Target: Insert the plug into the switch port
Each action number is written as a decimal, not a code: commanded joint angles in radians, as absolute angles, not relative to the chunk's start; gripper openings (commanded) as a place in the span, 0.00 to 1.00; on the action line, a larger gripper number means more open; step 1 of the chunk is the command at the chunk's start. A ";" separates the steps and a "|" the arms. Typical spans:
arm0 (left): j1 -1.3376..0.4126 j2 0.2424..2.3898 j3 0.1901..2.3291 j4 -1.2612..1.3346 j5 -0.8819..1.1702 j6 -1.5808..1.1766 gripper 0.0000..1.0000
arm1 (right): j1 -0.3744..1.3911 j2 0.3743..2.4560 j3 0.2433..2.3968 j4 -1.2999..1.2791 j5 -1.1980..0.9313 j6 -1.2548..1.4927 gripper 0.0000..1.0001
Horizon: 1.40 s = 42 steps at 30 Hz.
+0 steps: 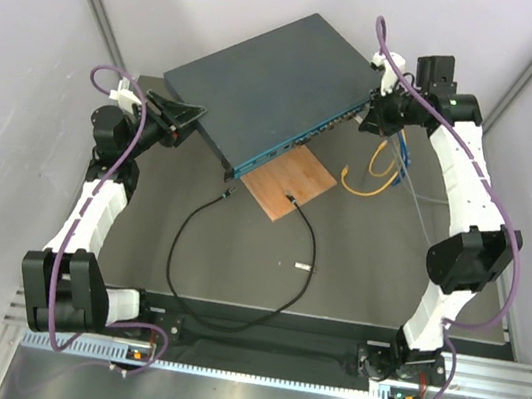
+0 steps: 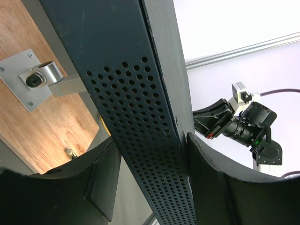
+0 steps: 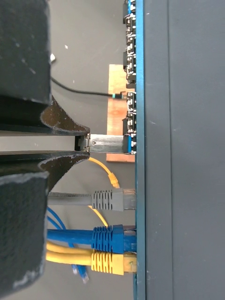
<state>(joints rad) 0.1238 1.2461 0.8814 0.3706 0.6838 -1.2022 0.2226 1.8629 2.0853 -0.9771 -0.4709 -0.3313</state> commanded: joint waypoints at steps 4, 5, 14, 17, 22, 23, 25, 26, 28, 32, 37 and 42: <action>0.114 1.250 0.904 0.396 0.675 -1.131 0.00 | 0.242 1.908 2.227 -0.919 -0.545 -0.249 0.00; 0.112 1.249 0.904 0.396 0.676 -1.131 0.00 | 0.242 1.913 2.227 -0.913 -0.545 -0.247 0.00; 0.113 1.255 0.905 0.402 0.675 -1.135 0.00 | 0.252 1.901 2.198 -0.807 -0.581 -0.209 0.00; 0.112 1.255 0.904 0.400 0.673 -1.134 0.00 | 0.259 1.893 2.183 -0.762 -0.592 -0.207 0.00; 0.112 1.259 0.908 0.399 0.675 -1.132 0.00 | 0.273 1.911 2.200 -0.730 -0.589 -0.215 0.01; 0.113 1.259 0.908 0.399 0.675 -1.131 0.00 | 0.279 1.916 2.206 -0.732 -0.589 -0.222 0.02; 0.114 1.258 0.908 0.397 0.675 -1.129 0.00 | 0.284 1.925 2.212 -0.729 -0.589 -0.227 0.02; 0.114 1.259 0.908 0.397 0.673 -1.129 0.00 | 0.287 1.928 2.210 -0.720 -0.589 -0.227 0.02; 0.114 1.259 0.908 0.394 0.675 -1.127 0.00 | 0.290 1.930 2.210 -0.709 -0.583 -0.227 0.02; 0.112 1.256 0.904 0.393 0.675 -1.126 0.00 | 0.291 1.931 2.223 -0.690 -0.577 -0.215 0.00; 0.114 1.255 0.902 0.391 0.675 -1.124 0.00 | 0.291 1.934 2.241 -0.675 -0.587 -0.195 0.01; 0.112 1.252 0.899 0.391 0.672 -1.123 0.00 | 0.291 1.942 2.243 -0.664 -0.588 -0.189 0.23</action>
<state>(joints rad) 0.1246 1.2461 0.8814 0.3664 0.6842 -1.2022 0.2424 1.9408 2.1612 -0.9272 -0.4870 -0.2241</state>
